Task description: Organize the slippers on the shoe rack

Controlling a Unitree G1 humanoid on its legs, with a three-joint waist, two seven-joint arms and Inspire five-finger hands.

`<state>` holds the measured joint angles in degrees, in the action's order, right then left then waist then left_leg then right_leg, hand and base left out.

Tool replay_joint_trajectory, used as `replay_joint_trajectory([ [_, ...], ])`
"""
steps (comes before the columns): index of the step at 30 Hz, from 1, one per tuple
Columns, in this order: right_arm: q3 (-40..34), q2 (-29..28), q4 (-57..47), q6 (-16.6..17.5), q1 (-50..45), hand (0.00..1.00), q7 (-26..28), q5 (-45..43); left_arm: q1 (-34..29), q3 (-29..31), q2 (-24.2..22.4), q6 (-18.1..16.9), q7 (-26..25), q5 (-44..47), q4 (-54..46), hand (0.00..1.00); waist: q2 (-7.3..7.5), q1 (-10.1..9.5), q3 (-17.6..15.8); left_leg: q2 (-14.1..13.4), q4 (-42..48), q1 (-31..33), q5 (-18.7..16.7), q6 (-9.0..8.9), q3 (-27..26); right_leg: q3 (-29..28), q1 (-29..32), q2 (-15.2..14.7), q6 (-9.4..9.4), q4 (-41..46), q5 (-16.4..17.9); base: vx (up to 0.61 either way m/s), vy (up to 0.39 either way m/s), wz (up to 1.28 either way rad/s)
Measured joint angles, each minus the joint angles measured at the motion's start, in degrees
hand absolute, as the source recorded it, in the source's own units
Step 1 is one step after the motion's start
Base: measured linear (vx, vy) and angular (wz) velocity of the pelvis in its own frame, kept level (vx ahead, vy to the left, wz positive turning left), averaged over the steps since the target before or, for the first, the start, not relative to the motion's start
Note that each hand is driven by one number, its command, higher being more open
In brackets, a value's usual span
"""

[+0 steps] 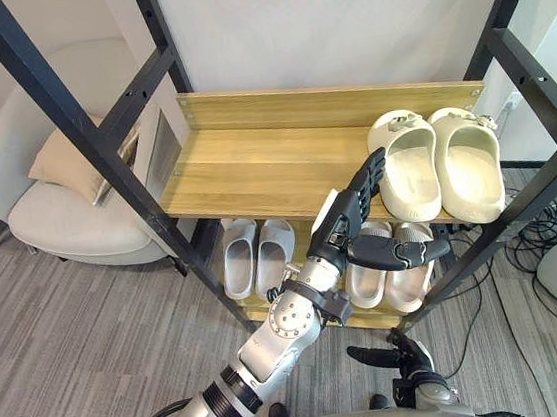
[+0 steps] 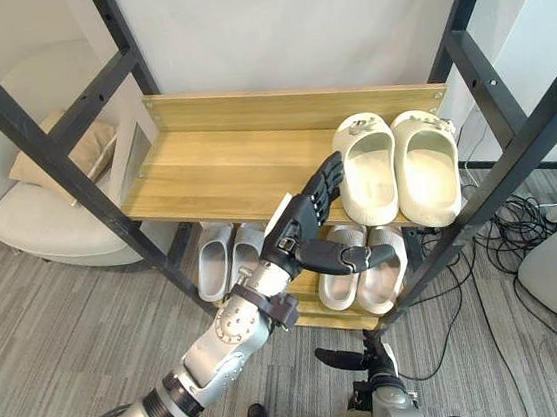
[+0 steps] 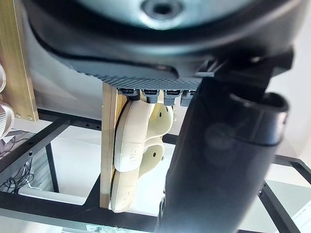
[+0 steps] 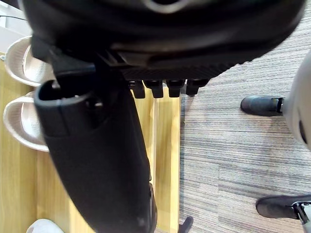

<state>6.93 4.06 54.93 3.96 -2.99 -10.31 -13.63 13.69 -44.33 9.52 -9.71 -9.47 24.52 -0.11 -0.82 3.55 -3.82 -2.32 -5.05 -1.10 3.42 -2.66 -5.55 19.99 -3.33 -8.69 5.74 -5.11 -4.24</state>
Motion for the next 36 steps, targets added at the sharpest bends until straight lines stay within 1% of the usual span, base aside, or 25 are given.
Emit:
replay_joint_trajectory([
  [11,-0.1,-0.1,0.3,0.0,0.2,1.0,0.0,0.0,0.7,0.9,0.1,0.4,0.2,-0.3,0.5,1.0,0.18,-0.02,-0.2,0.1,-0.2,0.0,0.0,-0.06,0.1,0.1,0.0,0.0,0.02,0.0,0.0,0.0,0.0,0.0],
  [14,-0.2,-0.2,1.3,-0.2,1.0,1.0,0.0,0.0,0.3,1.9,0.1,1.4,0.9,-0.3,-0.5,1.0,0.21,-0.03,-0.5,0.1,-0.2,0.0,0.1,-0.02,0.3,0.3,-0.1,-0.1,0.03,0.0,0.0,0.0,0.0,0.01],
  [17,-0.2,-0.3,1.3,-0.2,1.4,1.0,0.1,0.0,-0.8,4.0,0.0,1.7,1.6,0.3,-2.2,1.0,0.2,0.1,-1.0,0.1,-0.2,0.0,0.3,0.19,1.1,1.2,-0.7,-0.1,0.01,0.0,0.0,0.0,0.0,0.13],
  [20,-0.3,-0.2,2.1,-0.4,1.8,1.0,0.2,0.0,-2.6,9.1,-0.4,2.5,1.2,3.3,-4.9,1.0,0.21,-0.21,-1.1,-0.1,0.1,0.5,0.6,0.12,2.0,1.9,-0.9,-0.1,0.07,0.3,0.2,0.02,-0.004,0.15],
  [23,-1.1,-0.1,2.2,-0.8,1.6,1.0,0.4,0.0,-3.5,11.8,-0.4,2.5,0.9,5.3,-8.2,1.0,0.21,-0.31,-1.1,0.2,0.1,0.7,0.7,0.22,3.4,3.2,-1.5,-0.3,0.27,0.3,0.4,0.02,0.008,0.22],
  [25,-1.1,0.1,2.2,-1.0,1.5,1.0,0.5,0.0,-3.6,11.8,-0.4,2.5,1.0,6.0,-9.9,1.0,0.21,-0.66,-1.1,0.4,0.1,0.7,0.7,0.26,4.0,3.7,-1.9,-0.5,0.39,0.3,0.5,0.01,0.019,0.24],
  [28,-1.1,0.0,2.2,-1.0,1.5,1.0,1.0,0.0,-3.6,10.3,-0.4,2.5,2.1,7.6,-15.5,1.0,0.2,-1.72,-1.1,0.9,0.1,1.1,0.9,0.51,5.0,4.8,-2.1,-0.9,0.48,0.3,0.6,0.0,0.036,0.19],
  [30,-1.0,-0.2,2.2,-1.2,1.2,1.0,1.4,0.0,-3.6,8.5,-0.4,2.6,3.8,8.9,-17.1,1.0,0.22,-1.87,-1.0,1.2,0.1,0.7,1.0,0.6,6.0,5.5,-3.1,-1.1,0.58,0.3,0.9,0.0,0.024,0.19],
  [31,-1.0,-0.2,2.2,-1.2,1.2,1.0,1.4,0.0,-3.6,8.5,-0.4,2.6,3.8,8.9,-17.1,1.0,0.22,-1.87,-0.9,1.2,0.1,0.7,1.0,0.6,6.0,5.5,-3.1,-1.1,0.59,0.3,0.9,0.0,0.012,0.18],
  [34,-0.6,-0.2,2.2,-1.3,1.0,1.0,1.6,0.0,-3.7,4.2,-0.4,2.9,6.8,11.7,-18.5,1.0,-0.1,-2.24,-0.2,1.3,0.1,0.2,1.0,0.65,6.5,6.0,-3.7,-1.3,0.64,1.0,1.7,-0.02,0.017,0.09],
  [36,0.4,-0.2,2.2,-1.4,0.8,1.0,2.0,0.1,-3.8,1.2,-0.4,3.7,9.3,13.3,-18.8,1.0,-0.09,-2.39,0.3,1.2,0.1,-0.1,1.0,0.65,6.6,6.1,-3.6,-1.3,0.66,1.8,2.1,0.0,0.0,0.0],
])
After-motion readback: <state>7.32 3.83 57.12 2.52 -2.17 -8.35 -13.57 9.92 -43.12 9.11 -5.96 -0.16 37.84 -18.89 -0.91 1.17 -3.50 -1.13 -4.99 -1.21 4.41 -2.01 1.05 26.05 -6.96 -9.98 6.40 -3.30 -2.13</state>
